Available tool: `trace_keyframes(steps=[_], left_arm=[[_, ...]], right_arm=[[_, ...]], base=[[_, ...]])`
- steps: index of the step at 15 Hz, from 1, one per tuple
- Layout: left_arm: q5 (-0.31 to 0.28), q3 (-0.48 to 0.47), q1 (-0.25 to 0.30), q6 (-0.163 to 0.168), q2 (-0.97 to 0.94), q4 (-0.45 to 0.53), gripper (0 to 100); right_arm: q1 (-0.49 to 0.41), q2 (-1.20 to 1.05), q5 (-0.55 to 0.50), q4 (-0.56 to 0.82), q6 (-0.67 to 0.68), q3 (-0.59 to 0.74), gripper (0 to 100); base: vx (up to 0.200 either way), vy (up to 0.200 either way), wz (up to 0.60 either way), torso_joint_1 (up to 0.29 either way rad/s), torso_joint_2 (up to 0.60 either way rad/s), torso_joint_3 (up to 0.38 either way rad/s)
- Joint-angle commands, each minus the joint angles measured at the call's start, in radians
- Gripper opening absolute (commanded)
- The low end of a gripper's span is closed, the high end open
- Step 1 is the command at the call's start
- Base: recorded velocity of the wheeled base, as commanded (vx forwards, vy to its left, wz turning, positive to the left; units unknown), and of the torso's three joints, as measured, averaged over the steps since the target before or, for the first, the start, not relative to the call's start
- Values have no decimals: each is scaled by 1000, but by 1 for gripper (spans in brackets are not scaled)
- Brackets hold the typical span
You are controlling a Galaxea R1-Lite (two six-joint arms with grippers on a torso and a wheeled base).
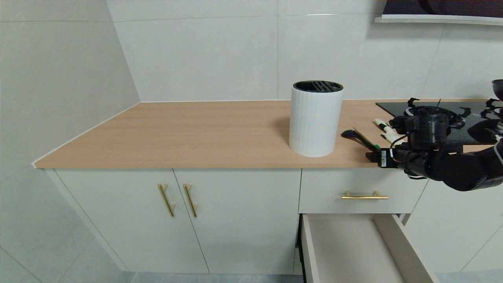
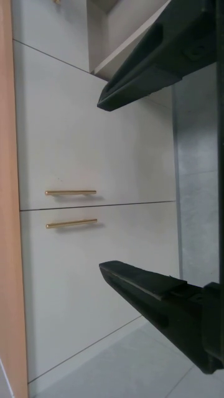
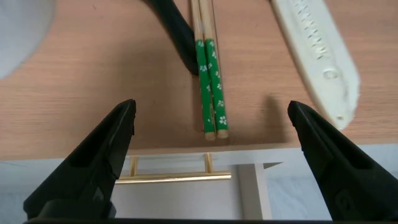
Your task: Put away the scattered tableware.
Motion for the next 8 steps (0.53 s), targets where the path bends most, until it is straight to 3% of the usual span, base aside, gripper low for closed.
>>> trace_keyframes(steps=[1,7,8], left_arm=[[0,0,0,0,0,0,100],[0,0,0,0,0,0,100],[0,0,0,0,0,0,100]], right_arm=[[-3,10,0,0,1,-4,100],[-1,10,1,-5,3,0,100],[0,10,1,-5,6,0,0]], base=[[0,0,0,0,0,0],[0,0,0,0,0,0],[0,0,0,0,0,0]])
